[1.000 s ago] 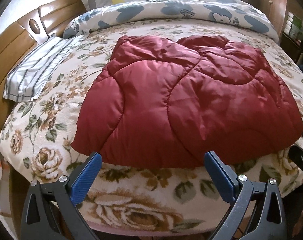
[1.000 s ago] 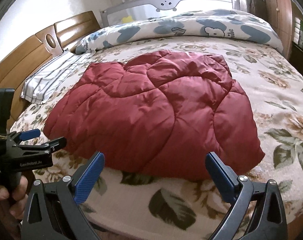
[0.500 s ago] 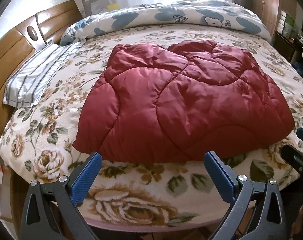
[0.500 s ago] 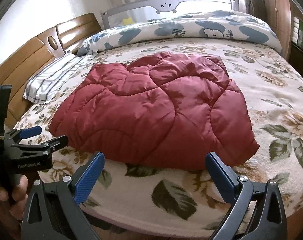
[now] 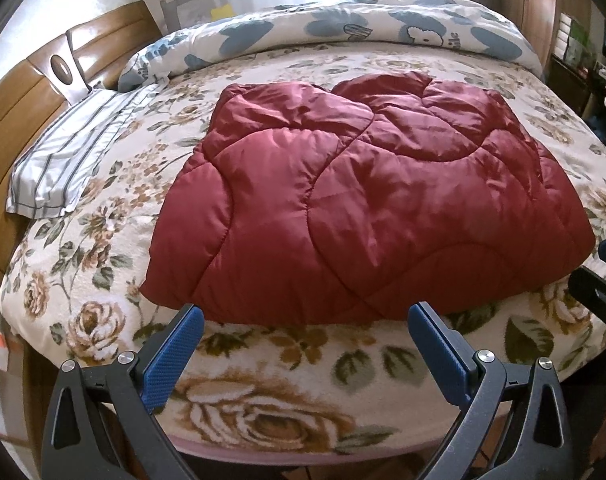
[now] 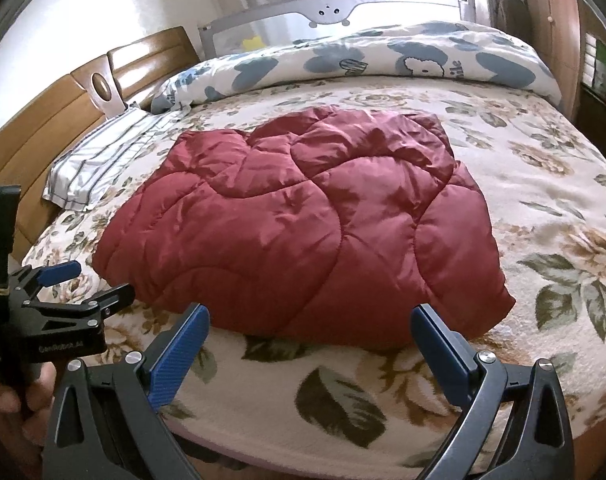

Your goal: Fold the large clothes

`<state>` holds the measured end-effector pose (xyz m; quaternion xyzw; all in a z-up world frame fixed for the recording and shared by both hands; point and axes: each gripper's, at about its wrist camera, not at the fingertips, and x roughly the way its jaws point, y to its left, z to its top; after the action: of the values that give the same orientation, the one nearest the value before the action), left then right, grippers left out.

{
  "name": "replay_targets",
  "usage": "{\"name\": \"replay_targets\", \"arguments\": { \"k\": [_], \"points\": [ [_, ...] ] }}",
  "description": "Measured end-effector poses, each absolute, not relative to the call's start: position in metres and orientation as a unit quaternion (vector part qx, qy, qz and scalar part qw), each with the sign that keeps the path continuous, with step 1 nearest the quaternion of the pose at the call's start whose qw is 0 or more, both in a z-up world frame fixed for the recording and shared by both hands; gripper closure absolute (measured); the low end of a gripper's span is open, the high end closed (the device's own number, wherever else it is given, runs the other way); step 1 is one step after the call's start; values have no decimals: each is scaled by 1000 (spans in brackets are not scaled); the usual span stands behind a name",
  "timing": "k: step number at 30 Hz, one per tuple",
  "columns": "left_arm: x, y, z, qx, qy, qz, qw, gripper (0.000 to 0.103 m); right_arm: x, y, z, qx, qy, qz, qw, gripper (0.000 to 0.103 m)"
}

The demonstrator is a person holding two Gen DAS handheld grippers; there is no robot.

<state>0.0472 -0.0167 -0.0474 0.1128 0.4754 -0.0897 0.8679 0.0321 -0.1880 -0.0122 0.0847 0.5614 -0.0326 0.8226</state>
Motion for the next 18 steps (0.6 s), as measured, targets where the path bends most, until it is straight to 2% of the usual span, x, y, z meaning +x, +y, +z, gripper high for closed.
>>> {"name": "replay_targets", "arguments": {
  "k": [18],
  "points": [
    [64, -18, -47, 106, 472, -86, 871, 1, 50, -186, -14, 84, 560, -27, 824, 2]
  ]
}}
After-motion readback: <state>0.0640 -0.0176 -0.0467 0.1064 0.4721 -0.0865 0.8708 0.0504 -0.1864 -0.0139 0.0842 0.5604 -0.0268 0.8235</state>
